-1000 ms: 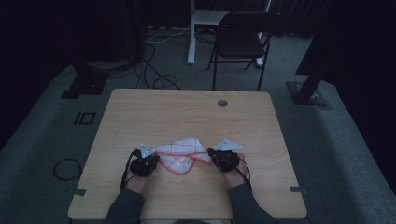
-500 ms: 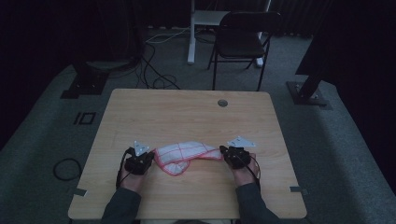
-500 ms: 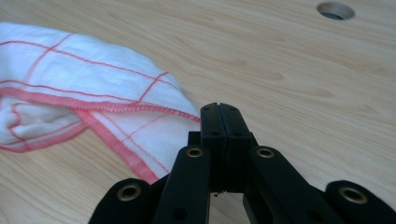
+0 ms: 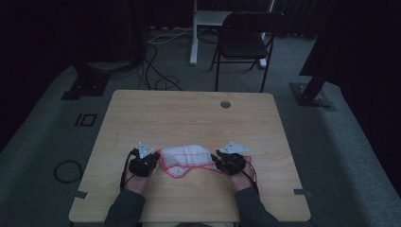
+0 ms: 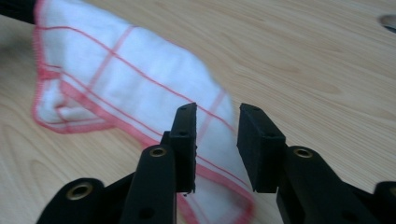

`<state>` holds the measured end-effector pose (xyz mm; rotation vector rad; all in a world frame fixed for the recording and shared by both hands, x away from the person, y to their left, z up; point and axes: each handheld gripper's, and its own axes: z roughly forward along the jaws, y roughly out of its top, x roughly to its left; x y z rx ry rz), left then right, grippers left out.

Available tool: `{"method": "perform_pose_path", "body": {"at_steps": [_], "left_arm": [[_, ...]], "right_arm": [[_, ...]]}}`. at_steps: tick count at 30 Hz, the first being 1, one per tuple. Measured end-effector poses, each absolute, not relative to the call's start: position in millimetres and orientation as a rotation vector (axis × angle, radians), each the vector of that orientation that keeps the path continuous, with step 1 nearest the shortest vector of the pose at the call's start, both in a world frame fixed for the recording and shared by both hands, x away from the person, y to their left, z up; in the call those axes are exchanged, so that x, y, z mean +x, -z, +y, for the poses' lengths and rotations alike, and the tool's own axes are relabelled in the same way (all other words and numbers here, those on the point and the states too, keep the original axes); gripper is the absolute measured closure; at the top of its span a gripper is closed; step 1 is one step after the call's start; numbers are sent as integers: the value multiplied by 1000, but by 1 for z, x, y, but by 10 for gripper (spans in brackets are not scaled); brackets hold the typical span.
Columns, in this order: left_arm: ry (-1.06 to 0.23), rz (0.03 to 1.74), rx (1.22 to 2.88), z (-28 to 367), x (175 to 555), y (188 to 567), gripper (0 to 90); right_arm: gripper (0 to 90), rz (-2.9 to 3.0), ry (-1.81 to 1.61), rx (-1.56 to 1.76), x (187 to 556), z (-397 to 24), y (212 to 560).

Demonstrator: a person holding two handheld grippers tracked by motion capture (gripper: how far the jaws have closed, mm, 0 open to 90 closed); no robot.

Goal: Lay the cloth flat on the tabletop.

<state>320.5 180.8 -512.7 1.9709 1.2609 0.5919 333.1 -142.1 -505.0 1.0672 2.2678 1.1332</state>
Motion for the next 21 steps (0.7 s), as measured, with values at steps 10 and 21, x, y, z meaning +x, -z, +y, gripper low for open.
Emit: {"method": "perform_pose_path", "body": {"at_steps": [10,21], "left_arm": [[-586,1258,1959,178,320,511,886],[-583,1229,1957,173,319,508,886]], "right_arm": [[614,2371,-1173,961,327,-99,513],[567,2429,-1181,905,323,-65,517]]}}
